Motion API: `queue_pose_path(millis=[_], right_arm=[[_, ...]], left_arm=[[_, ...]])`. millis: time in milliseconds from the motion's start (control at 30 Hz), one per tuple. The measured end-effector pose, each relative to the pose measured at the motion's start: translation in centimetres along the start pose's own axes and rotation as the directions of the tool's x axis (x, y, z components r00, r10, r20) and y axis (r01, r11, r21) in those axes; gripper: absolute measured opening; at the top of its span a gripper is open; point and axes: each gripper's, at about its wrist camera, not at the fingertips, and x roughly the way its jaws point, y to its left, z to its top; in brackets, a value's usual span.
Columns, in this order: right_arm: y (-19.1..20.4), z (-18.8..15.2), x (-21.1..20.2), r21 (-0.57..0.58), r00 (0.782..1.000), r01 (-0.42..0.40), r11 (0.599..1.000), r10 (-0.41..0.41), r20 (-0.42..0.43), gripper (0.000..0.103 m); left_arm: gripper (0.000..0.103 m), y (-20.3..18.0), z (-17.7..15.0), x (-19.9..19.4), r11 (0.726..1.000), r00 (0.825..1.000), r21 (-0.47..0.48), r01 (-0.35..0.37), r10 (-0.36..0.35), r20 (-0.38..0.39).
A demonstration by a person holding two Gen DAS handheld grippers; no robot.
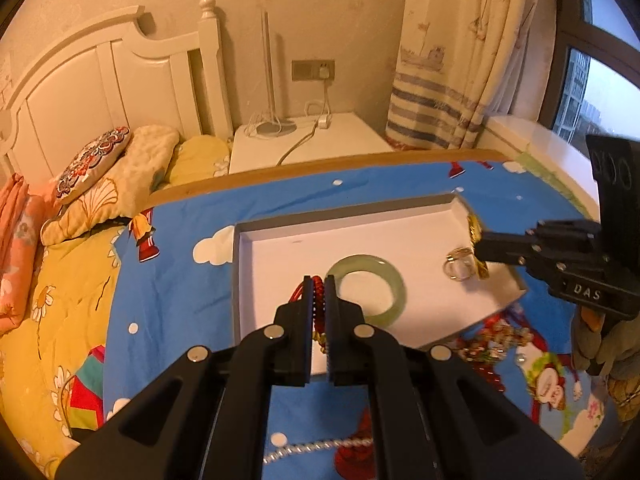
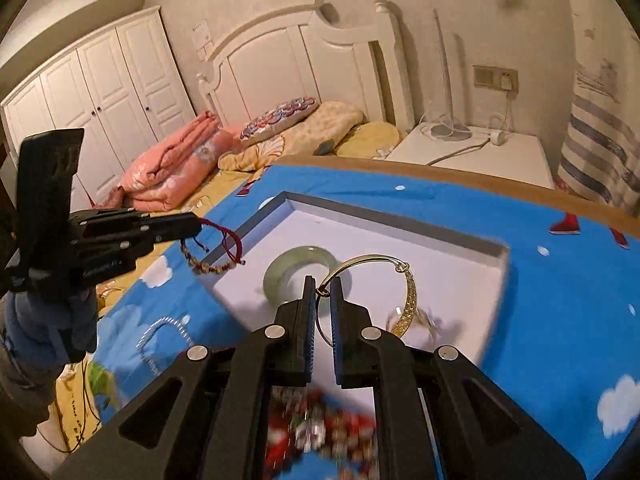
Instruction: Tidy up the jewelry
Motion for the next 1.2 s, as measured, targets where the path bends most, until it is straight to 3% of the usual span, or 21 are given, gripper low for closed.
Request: queue_pose_path(millis=[233,400,467,500,533,600,733,833,1033,1200], right_arm=[[-0.4,1.2,5.2,0.011,0.993,0.069,0.998,-0.067,-0.099,0.008],[-1.3,1.9,7.4,0.042,0.988,0.093,0.995,-0.087,-0.125,0.011],[-1.8,2.2,7.8,0.07,0.986,0.098,0.993,-0.088,-0.14,0.027],[-1.9,2.2,7.7,0.084,0.987,0.093,0.992,-0.081,-0.135,0.033],[-2.0,2.2,7.2,0.093,0.99,0.085,0.992,-0.074,-0.119,0.043],[-1.7,2.0,6.2,0.089,0.992,0.085,0.992,-0.076,-0.098,0.046],[-1.4,1.3,3.8,0.068,0.994,0.089,0.994,-0.084,-0.067,0.046],[-1.5,0.4,2.3,0.061,0.994,0.096,0.994,-0.092,-0.058,0.046],[-1.6,-2.1,-0.7,0.036,0.992,0.12,0.992,-0.118,-0.05,0.046],[-0.5,-5.4,-2.2,-0.029,0.993,0.097,0.995,-0.099,-0.071,0.046]], left_arm=[[0.005,1.1,0.7,3.9,0.998,0.998,0.049,-0.025,0.028,-0.053],[0.005,1.8,1.2,6.2,0.996,0.996,0.072,-0.045,0.05,-0.068],[0.008,2.2,1.4,6.8,0.997,0.996,0.066,-0.052,0.056,-0.07],[0.018,2.3,1.5,7.0,0.997,0.996,0.061,-0.055,0.059,-0.071],[0.035,2.7,1.6,7.0,0.997,0.996,0.049,-0.064,0.067,-0.065],[0.055,2.9,1.6,6.7,0.996,0.996,0.034,-0.077,0.078,-0.042],[0.076,3.2,0.9,5.2,0.994,0.994,0.02,-0.107,0.107,-0.009],[0.086,3.0,0.0,3.6,0.991,0.991,0.024,-0.131,0.131,0.014],[0.097,2.2,-1.8,0.5,0.988,0.988,0.039,-0.15,0.148,0.039],[0.097,1.4,-3.1,-0.8,0.987,0.99,0.076,-0.144,0.144,0.009]])
